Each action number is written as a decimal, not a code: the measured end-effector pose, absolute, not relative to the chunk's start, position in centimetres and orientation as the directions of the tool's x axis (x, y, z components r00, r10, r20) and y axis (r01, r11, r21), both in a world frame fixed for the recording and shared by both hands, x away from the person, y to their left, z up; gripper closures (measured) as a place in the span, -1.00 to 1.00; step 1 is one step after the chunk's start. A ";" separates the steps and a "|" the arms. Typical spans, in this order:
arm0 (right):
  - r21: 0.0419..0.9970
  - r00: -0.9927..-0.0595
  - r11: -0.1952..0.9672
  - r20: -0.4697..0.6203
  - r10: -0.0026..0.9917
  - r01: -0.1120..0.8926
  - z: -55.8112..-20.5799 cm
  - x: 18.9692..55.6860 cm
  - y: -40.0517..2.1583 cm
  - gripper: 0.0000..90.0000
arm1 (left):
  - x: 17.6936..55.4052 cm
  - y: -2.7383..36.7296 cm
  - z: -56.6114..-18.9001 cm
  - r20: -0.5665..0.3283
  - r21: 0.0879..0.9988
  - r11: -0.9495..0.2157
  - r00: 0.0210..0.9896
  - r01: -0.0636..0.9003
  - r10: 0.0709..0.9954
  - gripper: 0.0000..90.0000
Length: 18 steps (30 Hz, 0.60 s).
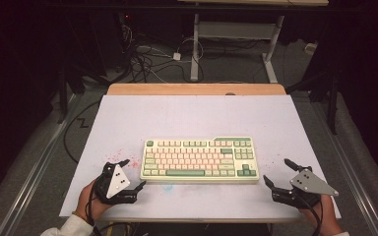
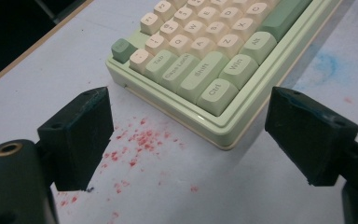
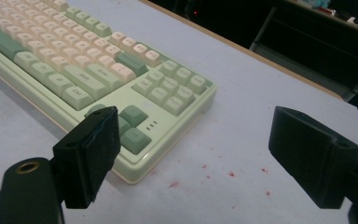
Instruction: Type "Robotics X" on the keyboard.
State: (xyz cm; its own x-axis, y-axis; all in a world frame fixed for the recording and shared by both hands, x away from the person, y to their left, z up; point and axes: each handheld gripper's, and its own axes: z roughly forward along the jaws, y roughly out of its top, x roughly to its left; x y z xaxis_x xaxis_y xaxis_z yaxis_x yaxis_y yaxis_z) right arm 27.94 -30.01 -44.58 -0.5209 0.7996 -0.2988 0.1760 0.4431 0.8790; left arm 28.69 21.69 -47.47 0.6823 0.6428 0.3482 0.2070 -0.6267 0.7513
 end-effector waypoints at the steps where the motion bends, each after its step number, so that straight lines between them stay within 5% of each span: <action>1: 0.882 -0.521 0.440 -0.297 0.800 0.172 -44.5 27.9 -29.9 -0.62 | 28.7 21.7 -47.4 0.347 0.757 -0.620 0.679 0.205 0.647 -0.67; 18: 0.868 -0.531 0.473 -0.331 0.780 0.153 -44.4 27.4 -29.0 -0.62 | 28.4 21.9 -47.4 0.330 0.770 -0.607 0.689 0.199 0.645 -0.68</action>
State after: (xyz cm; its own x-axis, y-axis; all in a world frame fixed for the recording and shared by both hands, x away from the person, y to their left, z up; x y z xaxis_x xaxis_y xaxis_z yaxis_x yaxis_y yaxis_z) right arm 27.45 -28.96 -44.35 -0.5311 0.7798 -0.3315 0.1529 0.4730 0.8677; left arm 28.40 21.88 -47.39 0.6892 0.6451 0.3300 0.1994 -0.6067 0.7696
